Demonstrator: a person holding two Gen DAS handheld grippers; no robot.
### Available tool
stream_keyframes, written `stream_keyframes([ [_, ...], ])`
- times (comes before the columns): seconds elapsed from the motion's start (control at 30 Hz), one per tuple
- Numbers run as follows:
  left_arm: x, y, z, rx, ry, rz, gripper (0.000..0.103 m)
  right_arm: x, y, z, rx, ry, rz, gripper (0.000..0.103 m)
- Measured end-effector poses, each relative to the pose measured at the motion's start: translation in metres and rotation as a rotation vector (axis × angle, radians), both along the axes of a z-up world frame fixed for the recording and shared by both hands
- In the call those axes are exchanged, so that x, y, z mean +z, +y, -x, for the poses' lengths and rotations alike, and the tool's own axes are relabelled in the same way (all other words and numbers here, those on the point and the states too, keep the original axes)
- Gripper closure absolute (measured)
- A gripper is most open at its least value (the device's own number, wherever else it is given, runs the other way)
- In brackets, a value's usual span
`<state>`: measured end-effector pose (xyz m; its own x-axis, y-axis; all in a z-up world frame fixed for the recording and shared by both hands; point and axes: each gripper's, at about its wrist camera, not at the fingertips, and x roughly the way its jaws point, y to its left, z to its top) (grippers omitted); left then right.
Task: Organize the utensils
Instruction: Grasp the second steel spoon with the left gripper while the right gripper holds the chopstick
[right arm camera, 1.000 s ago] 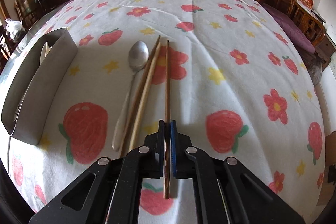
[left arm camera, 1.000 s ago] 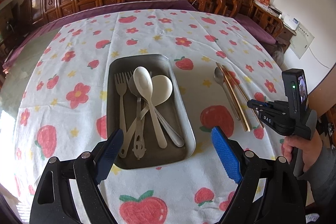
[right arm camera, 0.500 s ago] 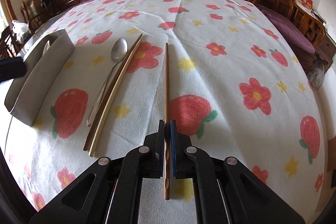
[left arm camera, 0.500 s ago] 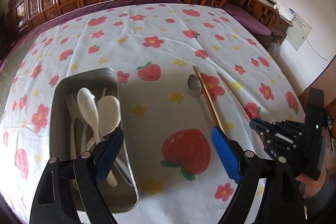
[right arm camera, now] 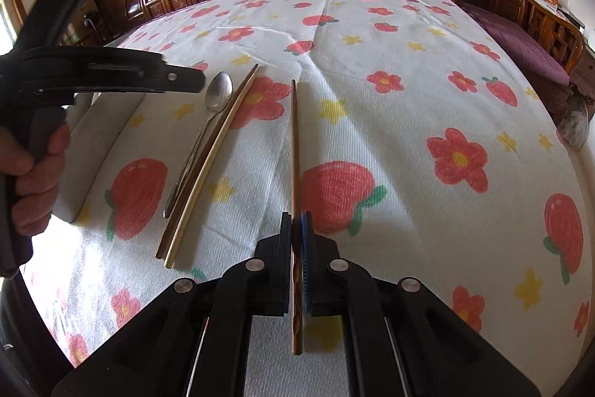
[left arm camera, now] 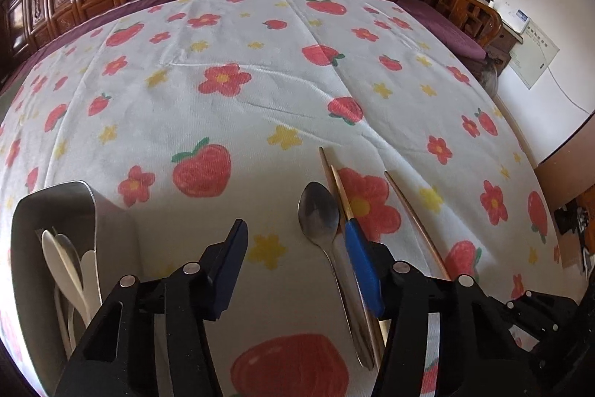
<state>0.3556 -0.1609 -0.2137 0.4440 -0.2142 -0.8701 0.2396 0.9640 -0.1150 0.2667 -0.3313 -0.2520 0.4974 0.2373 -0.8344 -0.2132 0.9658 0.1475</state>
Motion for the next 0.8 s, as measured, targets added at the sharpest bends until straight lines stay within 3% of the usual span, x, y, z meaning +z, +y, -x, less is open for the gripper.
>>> stream_keyframes([
  [0.13,-0.011,-0.002,-0.012,0.004,0.02,0.005,0.055,-0.001,-0.002,0.0,0.002,0.004,-0.017,0.097],
  [0.37,-0.02,-0.005,-0.021,0.0,0.039,0.027,0.069,-0.001,-0.003,0.0,0.009,0.002,-0.024,0.097],
  [0.57,-0.018,-0.016,-0.021,-0.035,0.039,0.033,0.096,-0.001,-0.003,0.001,0.014,0.0,-0.02,0.097],
  [0.63,-0.014,-0.017,-0.019,-0.046,0.03,0.046,0.101,-0.001,-0.002,0.001,0.014,-0.001,-0.017,0.097],
  [0.8,0.0,-0.016,-0.007,-0.062,0.005,0.036,0.102,-0.001,0.0,0.0,0.0,0.009,-0.018,0.097],
])
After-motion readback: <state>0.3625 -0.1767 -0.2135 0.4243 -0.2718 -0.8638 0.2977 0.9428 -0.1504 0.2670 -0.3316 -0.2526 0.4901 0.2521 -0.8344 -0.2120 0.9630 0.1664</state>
